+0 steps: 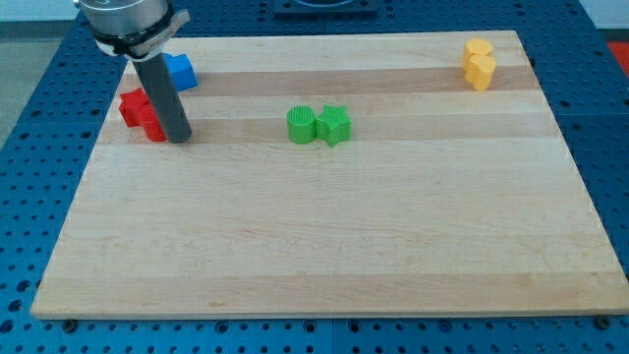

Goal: Move the red star along with the red circle right and down a bit

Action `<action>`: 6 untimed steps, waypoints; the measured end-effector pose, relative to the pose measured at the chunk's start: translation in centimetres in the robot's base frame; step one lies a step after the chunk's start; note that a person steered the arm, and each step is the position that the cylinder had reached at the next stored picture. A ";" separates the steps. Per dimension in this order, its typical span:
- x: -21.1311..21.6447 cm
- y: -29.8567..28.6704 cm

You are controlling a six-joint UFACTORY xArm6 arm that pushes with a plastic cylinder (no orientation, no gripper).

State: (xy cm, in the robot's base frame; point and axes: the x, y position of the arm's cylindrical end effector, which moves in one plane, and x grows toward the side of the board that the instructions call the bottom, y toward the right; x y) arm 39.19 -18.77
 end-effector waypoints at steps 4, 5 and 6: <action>-12.1 6.9; -19.9 8.5; -19.9 8.5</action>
State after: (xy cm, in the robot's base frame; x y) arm 19.26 -10.30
